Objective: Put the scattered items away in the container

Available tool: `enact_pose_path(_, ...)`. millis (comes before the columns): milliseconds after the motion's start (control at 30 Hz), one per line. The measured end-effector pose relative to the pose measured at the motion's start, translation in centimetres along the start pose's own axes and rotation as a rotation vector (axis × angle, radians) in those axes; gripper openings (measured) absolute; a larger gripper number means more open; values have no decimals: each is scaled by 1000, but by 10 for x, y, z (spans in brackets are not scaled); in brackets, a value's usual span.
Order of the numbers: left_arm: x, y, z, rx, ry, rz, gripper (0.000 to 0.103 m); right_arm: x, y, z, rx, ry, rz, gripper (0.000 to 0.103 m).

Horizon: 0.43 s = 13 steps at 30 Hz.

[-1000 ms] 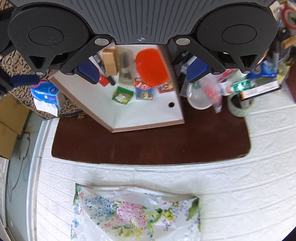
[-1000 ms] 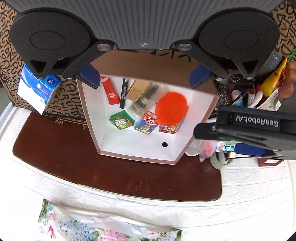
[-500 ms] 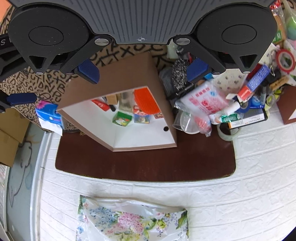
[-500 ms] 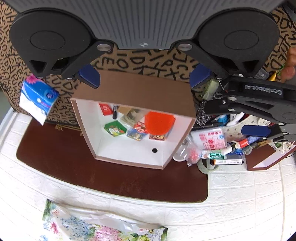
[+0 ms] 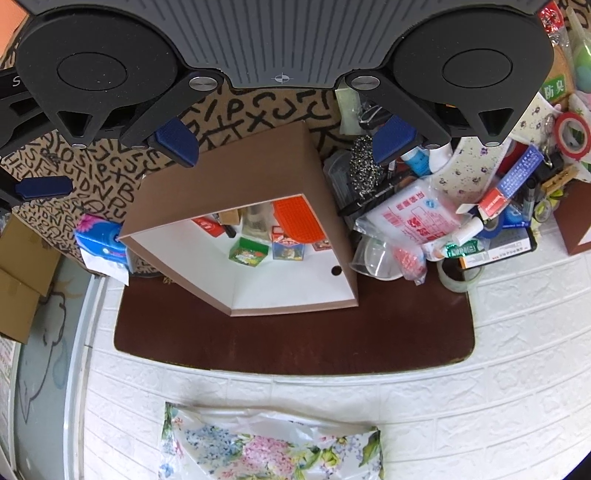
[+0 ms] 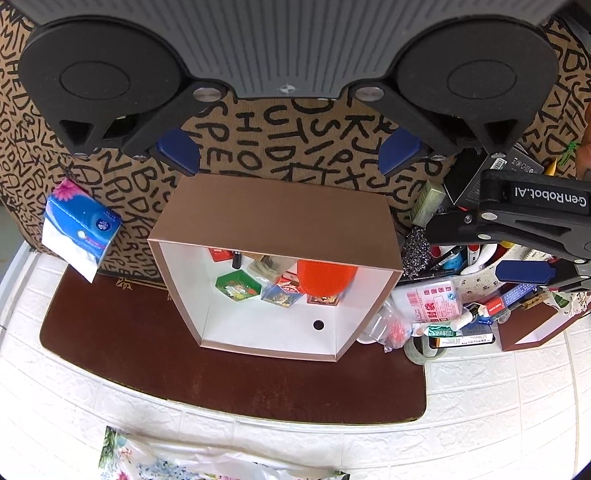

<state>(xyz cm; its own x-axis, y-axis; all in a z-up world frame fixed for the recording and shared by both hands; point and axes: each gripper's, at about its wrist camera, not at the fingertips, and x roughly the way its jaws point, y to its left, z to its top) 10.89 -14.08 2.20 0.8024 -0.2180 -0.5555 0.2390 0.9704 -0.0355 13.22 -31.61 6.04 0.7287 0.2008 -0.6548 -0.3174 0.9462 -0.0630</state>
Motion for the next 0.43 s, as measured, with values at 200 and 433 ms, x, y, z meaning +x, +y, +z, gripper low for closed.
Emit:
enact_pose_path(200,3,2,-2,-7,4,-6,103,1,0,0,2,3,2,102)
enact_pose_path(433,3,0,-3,-3,8,-18,103,4,-1,0,4,8,2,102)
